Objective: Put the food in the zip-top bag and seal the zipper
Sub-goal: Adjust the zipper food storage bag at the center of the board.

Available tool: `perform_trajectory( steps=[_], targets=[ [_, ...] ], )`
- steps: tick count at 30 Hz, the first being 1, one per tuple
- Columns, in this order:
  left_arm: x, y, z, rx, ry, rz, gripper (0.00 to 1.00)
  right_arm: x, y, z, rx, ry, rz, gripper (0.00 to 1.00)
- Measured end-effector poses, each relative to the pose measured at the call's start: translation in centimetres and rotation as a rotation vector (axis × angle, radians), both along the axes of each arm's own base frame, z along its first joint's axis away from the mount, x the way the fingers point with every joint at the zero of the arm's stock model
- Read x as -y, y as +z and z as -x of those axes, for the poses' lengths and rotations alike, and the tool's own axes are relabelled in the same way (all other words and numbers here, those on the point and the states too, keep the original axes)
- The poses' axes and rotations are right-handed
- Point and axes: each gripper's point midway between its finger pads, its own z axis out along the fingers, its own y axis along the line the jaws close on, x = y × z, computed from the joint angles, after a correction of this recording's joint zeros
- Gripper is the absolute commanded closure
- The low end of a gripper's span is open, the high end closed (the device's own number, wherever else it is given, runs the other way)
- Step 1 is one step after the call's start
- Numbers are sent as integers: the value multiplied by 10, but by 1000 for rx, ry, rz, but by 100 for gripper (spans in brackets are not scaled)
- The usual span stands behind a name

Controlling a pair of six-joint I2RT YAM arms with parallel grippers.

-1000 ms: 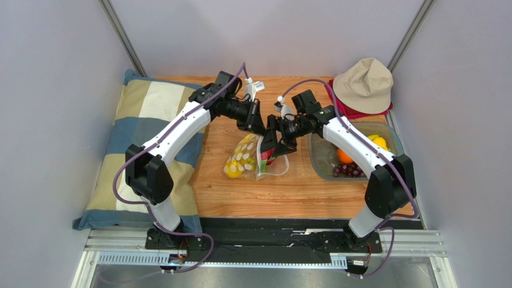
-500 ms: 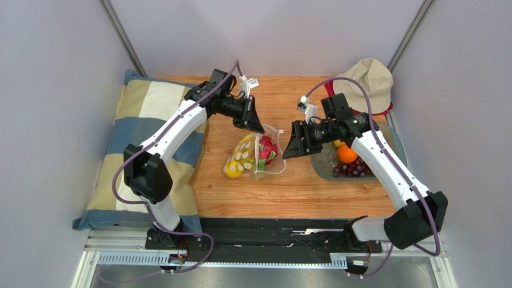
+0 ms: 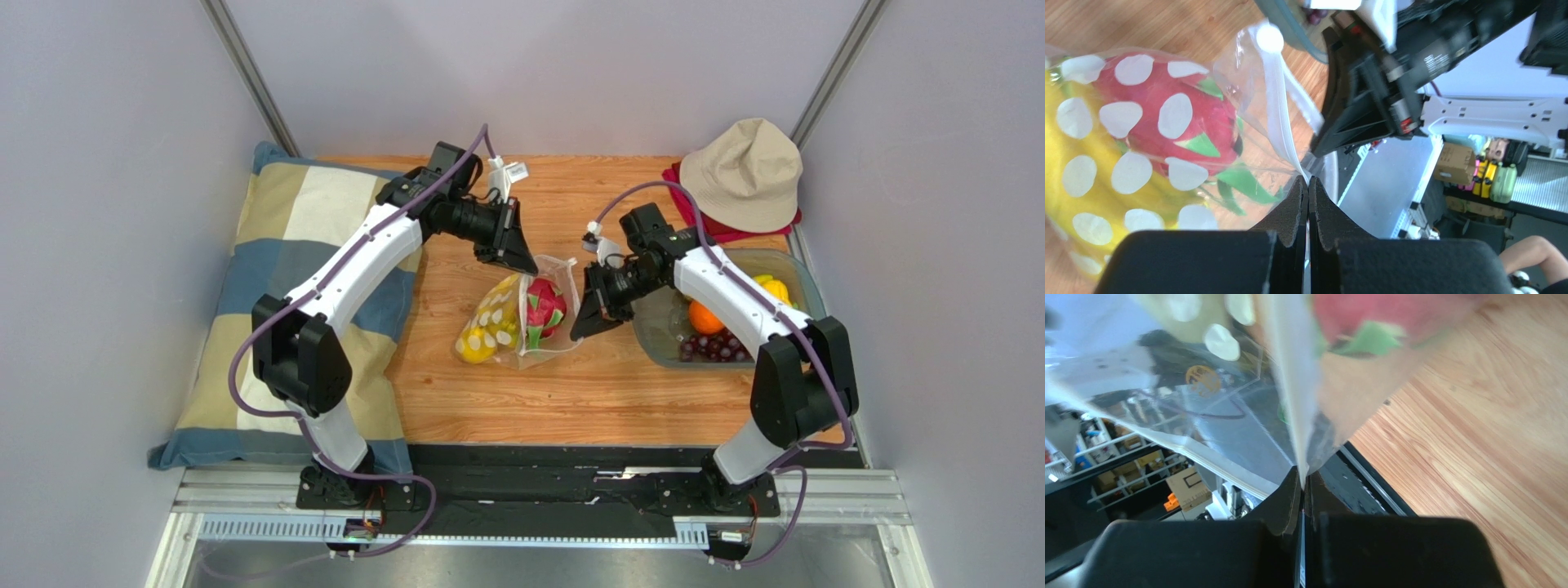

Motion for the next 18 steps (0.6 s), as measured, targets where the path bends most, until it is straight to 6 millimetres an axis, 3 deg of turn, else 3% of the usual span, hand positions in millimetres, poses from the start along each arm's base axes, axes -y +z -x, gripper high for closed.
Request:
perform_trajectory(
  steps=[5, 10, 14, 18],
  targets=[
    [-11, 3, 10, 28, -16, -44, 100, -2, 48, -8, 61, 0, -169, 100],
    [-21, 26, 14, 104, -22, -77, 100, 6, 104, -3, 230, 26, -278, 100],
    [-25, 25, 17, 109, -23, -102, 100, 6, 110, -4, 258, 96, -280, 100],
    [-24, 13, 18, 88, -20, -124, 100, 8, 78, -18, 176, 148, -202, 100]
  ],
)
